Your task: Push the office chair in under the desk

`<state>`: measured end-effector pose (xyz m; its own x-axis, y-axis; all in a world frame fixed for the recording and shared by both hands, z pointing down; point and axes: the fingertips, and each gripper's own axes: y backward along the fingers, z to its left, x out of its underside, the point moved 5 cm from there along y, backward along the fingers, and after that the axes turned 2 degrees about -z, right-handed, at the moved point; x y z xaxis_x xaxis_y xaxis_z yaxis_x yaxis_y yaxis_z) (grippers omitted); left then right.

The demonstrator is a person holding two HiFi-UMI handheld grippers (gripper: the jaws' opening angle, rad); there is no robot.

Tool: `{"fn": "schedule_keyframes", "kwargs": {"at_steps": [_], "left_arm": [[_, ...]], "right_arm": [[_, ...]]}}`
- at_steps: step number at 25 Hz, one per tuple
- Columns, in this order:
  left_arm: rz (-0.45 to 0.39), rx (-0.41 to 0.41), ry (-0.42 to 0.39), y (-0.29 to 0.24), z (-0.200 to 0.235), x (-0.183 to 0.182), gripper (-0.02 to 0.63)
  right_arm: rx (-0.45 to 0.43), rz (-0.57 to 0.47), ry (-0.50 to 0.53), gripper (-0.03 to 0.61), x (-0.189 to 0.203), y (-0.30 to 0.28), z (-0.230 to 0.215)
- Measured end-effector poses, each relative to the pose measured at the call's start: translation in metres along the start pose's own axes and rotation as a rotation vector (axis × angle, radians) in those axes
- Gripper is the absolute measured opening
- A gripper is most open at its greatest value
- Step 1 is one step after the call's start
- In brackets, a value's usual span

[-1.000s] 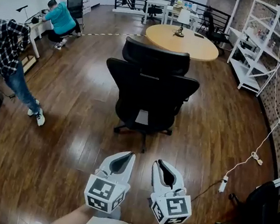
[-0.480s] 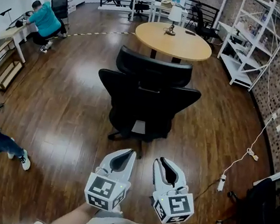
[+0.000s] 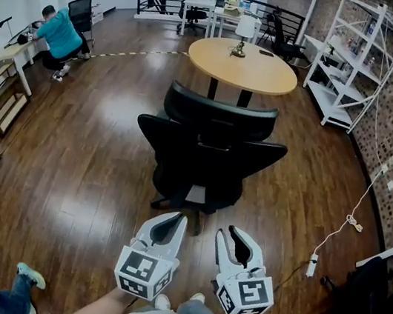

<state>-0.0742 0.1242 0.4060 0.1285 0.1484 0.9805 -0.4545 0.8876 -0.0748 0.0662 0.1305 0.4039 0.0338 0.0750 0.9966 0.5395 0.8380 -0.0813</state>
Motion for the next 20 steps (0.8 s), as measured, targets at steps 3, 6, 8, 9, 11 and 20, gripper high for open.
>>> {"fn": "schedule_keyframes", "kwargs": {"at_steps": [3,6,8,9,11,20], "left_arm": [[0.002,-0.002,0.0,-0.01,0.008,0.0,0.011],[-0.008,-0.012,-0.012,-0.024,0.017,-0.007,0.012],[-0.015,-0.024,-0.021,-0.037,0.025,-0.011,0.012],[-0.017,-0.031,-0.025,-0.044,0.029,-0.013,0.012],[-0.022,-0.042,-0.036,-0.058,0.036,-0.018,0.014],[-0.03,-0.066,-0.147,-0.117,0.07,-0.052,0.086]], "right_arm": [[-0.001,-0.001,0.005,0.082,0.0,-0.012,-0.007],[-0.01,-0.018,0.014,0.083,-0.006,-0.029,-0.018],[-0.017,-0.033,0.026,0.083,-0.011,-0.041,-0.028],[-0.02,-0.038,0.03,0.083,-0.013,-0.048,-0.034],[-0.028,-0.044,0.037,0.088,-0.017,-0.061,-0.046],[-0.068,-0.049,0.103,0.17,-0.038,-0.112,-0.108]]}}
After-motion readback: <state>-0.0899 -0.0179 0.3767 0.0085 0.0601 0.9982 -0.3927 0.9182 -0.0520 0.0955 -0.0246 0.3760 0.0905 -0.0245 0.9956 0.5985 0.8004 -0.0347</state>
